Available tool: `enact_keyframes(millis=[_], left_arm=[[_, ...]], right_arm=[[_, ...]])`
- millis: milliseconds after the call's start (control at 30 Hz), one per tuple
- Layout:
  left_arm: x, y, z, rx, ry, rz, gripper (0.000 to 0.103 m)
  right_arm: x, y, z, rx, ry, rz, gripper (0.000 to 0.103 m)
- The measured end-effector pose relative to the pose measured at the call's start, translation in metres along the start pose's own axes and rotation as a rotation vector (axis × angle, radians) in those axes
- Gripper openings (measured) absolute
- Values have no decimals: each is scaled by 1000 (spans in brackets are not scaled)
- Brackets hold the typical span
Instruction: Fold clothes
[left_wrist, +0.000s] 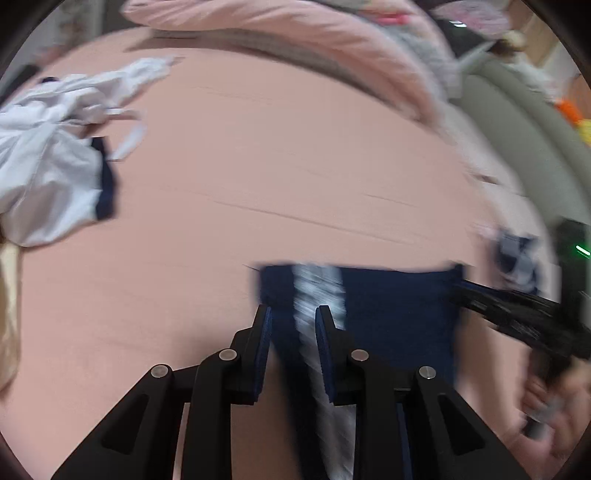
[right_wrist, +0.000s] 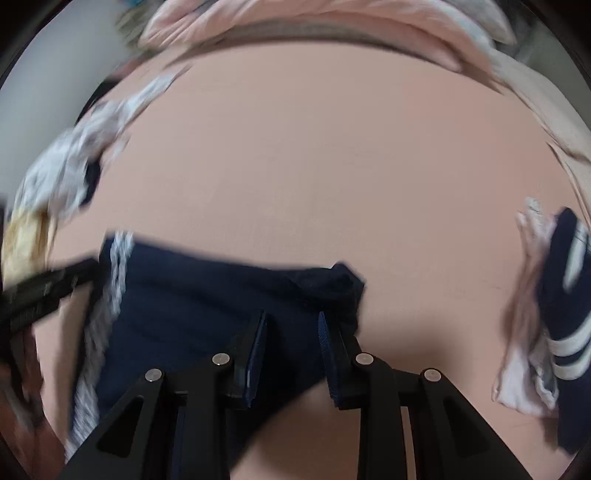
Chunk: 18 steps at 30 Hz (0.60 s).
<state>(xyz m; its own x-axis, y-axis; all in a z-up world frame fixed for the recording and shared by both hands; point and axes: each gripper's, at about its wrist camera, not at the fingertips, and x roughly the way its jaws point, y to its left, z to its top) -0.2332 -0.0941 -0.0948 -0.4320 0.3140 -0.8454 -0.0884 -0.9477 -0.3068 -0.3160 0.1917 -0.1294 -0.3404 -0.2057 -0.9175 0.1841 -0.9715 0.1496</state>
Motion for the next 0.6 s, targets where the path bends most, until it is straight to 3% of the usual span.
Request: enact_keyframes(millis=[100,233,333,467,533,600], left_arm=[[-25,-20,-22,106,41,-87,22],[-36,-47,-67,182,142,-111,22],[-39,-63,-88,183,176,-101,22],[-24,-58,-116,200,198,22,21],[-27,-43,-123,102,138,-54,21],[-34,-36,-125,35,131,-69,22]], right_arm=[[-18,13,-31,27,14,108,28],[-35,25,-89,74,48,222,29],[-38,51,-139,71,61,234,29],[-40,79,-181,2,39,187,32],[-44,75,-189,-60,34,176,32],[-52,68,-193,-66,20,171,31]])
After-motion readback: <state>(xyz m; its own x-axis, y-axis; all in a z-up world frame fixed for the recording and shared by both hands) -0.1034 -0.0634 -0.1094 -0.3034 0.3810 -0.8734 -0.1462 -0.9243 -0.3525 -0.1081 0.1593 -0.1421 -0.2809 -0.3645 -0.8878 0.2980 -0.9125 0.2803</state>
